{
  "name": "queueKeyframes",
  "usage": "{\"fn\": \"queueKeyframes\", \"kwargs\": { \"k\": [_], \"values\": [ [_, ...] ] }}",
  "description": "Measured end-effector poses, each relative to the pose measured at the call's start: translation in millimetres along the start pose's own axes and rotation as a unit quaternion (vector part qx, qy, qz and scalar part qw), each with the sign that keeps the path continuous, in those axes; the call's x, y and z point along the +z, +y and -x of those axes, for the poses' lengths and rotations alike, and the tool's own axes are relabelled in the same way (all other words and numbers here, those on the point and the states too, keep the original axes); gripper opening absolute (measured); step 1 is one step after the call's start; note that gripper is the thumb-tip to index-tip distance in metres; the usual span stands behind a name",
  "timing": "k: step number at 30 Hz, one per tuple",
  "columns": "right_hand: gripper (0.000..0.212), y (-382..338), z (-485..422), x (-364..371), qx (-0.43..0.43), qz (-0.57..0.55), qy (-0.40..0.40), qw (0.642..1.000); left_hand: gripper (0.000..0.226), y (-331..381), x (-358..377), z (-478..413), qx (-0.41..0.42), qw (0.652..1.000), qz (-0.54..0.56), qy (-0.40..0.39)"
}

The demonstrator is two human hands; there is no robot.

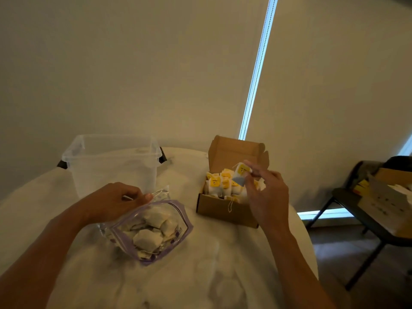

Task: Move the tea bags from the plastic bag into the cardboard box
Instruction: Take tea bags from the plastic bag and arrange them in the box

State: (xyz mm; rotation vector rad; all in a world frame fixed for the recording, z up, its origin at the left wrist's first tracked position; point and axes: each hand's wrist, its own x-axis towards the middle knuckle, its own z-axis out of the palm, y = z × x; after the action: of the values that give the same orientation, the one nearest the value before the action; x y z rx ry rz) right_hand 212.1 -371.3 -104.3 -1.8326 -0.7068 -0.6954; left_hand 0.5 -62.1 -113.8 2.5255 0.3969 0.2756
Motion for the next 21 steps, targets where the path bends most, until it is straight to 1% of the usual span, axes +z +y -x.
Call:
{"fn": "queueKeyframes", "kwargs": {
  "k": [2,4,5,7,9,10,13,15,16,18,21],
  "values": [
    [0.035,-2,0,3,-0.015,0.028,-0.032,0.999,0.057,-2,0,0,0.002,1.0,0.002,0.001],
    [0.035,-2,1,7,-0.015,0.07,-0.084,0.994,0.074,-5,0,-1,0.001,1.0,0.016,0.002],
    [0.032,0,1,9,-0.013,0.092,-0.109,0.99,0.078,-6,0,-1,0.001,1.0,0.021,0.004],
    [0.027,4,2,11,-0.009,0.135,-0.135,0.982,0.071,-4,0,-1,0.004,1.0,0.019,0.009],
    [0.025,7,3,10,-0.014,0.159,-0.118,0.98,0.061,-2,0,0,0.002,1.0,0.015,0.015],
    [0.025,6,3,9,-0.022,0.159,-0.097,0.982,0.061,-4,-1,1,0.003,1.0,0.013,0.014],
    [0.021,-8,5,7,-0.075,0.11,-0.029,0.991,0.07,-10,-1,0,-0.006,1.0,0.006,0.013],
    [0.019,-26,12,10,-0.124,0.055,-0.024,0.99,0.065,-13,-1,-1,-0.008,1.0,0.001,0.011],
    [0.018,-36,17,13,-0.148,0.022,-0.042,0.988,0.063,-12,-2,-1,-0.008,1.0,0.003,0.009],
    [0.018,-54,30,18,-0.191,-0.036,-0.108,0.975,0.061,-11,-2,-1,-0.008,1.0,-0.001,0.007],
    [0.016,-74,48,24,-0.242,-0.095,-0.229,0.938,0.062,-10,-2,-1,-0.009,1.0,-0.012,0.009]
  ]
}}
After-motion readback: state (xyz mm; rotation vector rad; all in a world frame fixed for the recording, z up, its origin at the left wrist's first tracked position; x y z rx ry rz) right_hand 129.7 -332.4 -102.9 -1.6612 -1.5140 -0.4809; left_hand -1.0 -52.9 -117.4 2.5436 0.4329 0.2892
